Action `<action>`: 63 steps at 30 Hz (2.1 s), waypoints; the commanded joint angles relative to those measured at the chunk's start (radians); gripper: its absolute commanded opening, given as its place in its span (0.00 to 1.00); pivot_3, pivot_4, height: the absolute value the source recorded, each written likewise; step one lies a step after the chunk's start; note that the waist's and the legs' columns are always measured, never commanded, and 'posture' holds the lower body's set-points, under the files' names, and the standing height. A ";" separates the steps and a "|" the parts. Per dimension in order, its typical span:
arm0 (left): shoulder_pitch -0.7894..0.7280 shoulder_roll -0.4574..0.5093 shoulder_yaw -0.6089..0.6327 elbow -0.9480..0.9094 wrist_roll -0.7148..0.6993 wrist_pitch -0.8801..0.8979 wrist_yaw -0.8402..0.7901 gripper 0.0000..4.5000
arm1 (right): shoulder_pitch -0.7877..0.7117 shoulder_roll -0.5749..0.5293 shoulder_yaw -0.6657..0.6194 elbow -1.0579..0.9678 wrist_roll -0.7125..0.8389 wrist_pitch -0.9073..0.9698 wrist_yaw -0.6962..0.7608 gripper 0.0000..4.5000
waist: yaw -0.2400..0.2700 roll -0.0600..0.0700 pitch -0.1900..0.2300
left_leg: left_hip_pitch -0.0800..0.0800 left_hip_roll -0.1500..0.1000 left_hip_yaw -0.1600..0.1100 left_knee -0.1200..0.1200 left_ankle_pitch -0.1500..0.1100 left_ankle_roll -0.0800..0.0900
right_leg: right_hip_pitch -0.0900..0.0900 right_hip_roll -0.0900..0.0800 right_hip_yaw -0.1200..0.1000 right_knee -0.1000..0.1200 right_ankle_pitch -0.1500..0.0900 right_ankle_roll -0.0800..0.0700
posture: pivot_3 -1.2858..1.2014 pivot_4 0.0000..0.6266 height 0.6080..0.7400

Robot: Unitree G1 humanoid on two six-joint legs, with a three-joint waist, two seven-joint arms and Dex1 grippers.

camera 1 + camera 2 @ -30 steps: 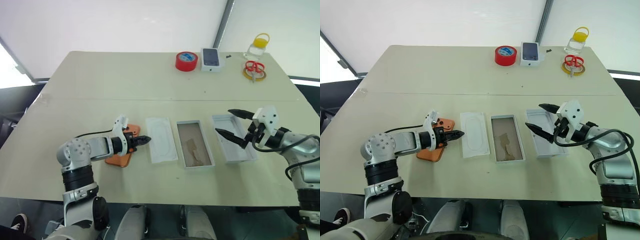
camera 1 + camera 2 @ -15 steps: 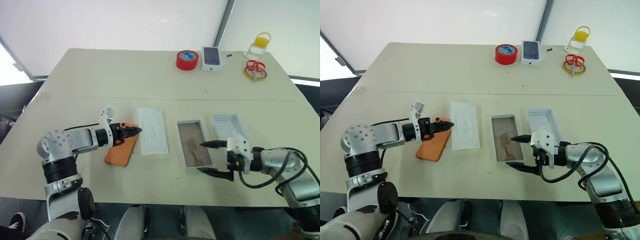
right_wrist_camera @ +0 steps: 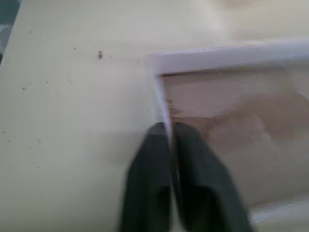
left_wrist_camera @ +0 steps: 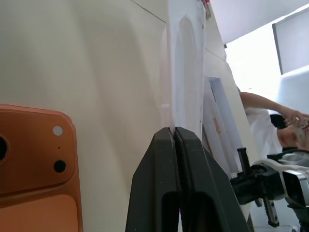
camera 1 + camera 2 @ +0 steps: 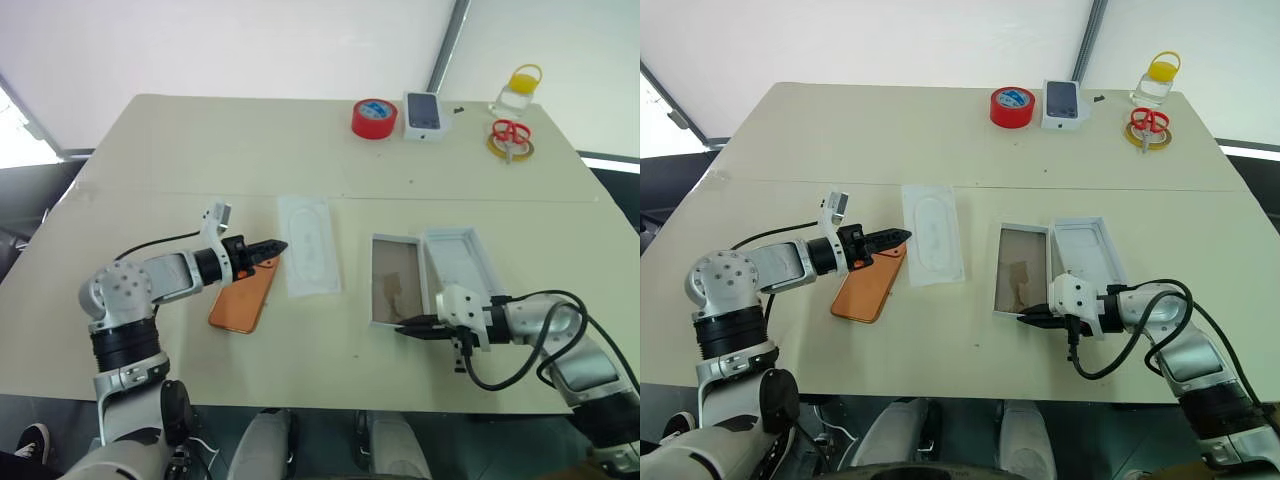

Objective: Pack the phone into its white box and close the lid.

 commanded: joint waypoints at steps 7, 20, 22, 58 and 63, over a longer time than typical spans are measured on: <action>-0.124 -0.074 0.132 0.055 -0.084 0.078 0.081 0.00 | -0.128 0.113 0.046 0.053 -0.069 -0.098 -0.076 0.03 | -0.001 -0.002 0.001 | -0.001 0.000 -0.001 0.000 0.002 -0.002 | -0.001 0.000 0.000 0.001 0.000 0.000 | 0.52 0.24 1.00; -0.117 -0.142 0.015 0.047 -0.038 0.015 0.087 0.00 | -0.148 0.166 0.100 0.001 -0.062 -0.022 -0.089 0.30 | -0.001 -0.002 0.002 | -0.006 -0.001 0.000 0.000 0.005 -0.008 | -0.007 0.001 0.000 0.001 0.000 0.000 | 0.52 0.24 1.00; -0.107 -0.138 -0.016 0.045 -0.034 0.005 0.069 0.00 | -0.137 0.158 0.083 -0.022 -0.054 -0.018 -0.098 0.51 | -0.001 -0.002 0.002 | -0.006 0.000 0.000 0.000 0.005 -0.008 | -0.007 0.001 0.000 0.002 0.000 0.000 | 0.52 0.24 1.00; -0.217 -0.131 -0.310 0.288 0.136 -0.181 -0.180 0.53 | -0.071 0.042 -0.165 0.056 0.010 -0.054 -0.192 0.73 | -0.001 -0.002 0.002 | -0.008 0.000 0.000 0.001 0.002 -0.002 | -0.008 0.000 0.000 0.001 0.001 -0.001 | 0.52 0.24 1.00; -0.225 -0.093 -0.340 0.245 0.164 -0.207 -0.200 0.53 | -0.109 0.081 -0.159 0.052 0.027 -0.034 -0.204 0.73 | -0.001 -0.002 0.002 | -0.008 0.000 0.000 0.001 0.002 -0.002 | -0.008 0.000 0.000 0.002 0.001 -0.001 | 0.52 0.24 1.00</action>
